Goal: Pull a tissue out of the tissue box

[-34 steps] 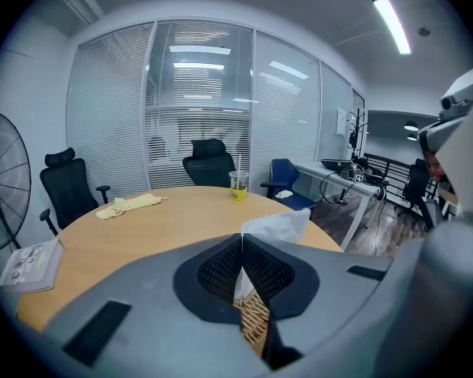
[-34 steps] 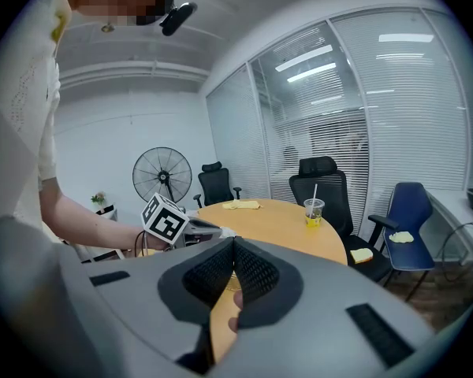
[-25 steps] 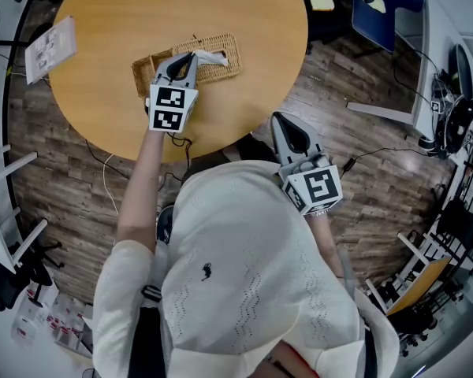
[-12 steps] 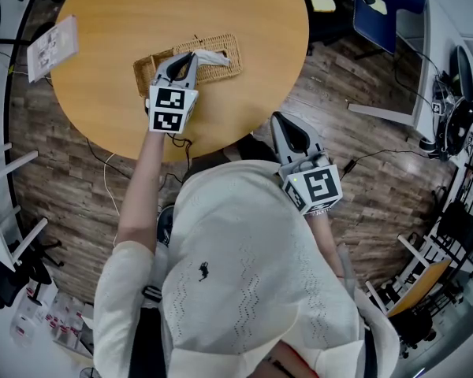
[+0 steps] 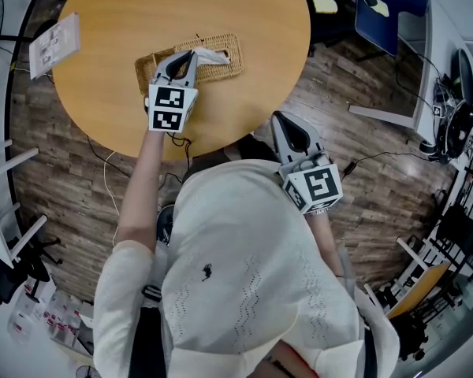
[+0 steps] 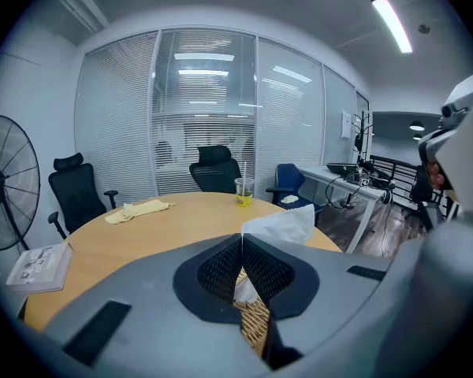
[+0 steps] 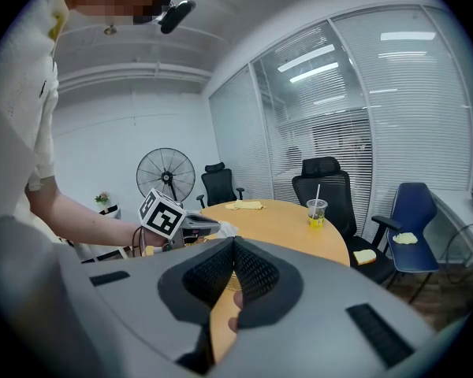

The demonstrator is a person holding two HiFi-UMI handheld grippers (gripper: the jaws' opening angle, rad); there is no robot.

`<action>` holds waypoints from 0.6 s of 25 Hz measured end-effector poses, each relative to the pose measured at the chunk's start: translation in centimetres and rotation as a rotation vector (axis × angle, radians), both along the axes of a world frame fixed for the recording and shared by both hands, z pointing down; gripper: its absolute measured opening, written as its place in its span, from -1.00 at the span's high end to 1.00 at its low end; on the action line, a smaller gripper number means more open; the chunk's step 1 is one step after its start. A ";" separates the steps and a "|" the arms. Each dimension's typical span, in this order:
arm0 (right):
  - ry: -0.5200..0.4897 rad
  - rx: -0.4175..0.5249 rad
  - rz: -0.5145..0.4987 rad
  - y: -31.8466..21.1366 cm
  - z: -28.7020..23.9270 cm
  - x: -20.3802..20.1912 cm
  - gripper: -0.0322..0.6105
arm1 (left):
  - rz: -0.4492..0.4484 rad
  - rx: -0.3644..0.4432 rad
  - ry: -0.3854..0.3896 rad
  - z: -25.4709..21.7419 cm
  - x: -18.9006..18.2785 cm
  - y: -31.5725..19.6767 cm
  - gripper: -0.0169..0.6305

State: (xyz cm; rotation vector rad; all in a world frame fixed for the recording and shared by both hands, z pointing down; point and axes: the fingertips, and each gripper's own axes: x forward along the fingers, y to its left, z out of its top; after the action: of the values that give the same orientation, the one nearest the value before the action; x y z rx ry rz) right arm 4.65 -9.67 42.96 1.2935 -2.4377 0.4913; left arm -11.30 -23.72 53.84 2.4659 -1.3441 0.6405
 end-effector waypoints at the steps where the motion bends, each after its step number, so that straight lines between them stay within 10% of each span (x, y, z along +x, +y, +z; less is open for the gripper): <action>1: -0.001 0.000 -0.002 0.0 0.0 0.0 0.90 | -0.001 0.001 -0.001 0.0 0.0 0.0 0.91; 15: 0.002 -0.001 -0.007 -0.3 0.0 0.3 0.90 | -0.013 0.015 -0.002 -0.5 0.0 -0.2 0.91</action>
State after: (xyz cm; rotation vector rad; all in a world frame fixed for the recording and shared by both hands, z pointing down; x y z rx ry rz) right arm 4.99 -9.95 43.00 1.2843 -2.4394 0.4886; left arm -11.34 -23.89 53.34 2.4665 -1.3696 0.6328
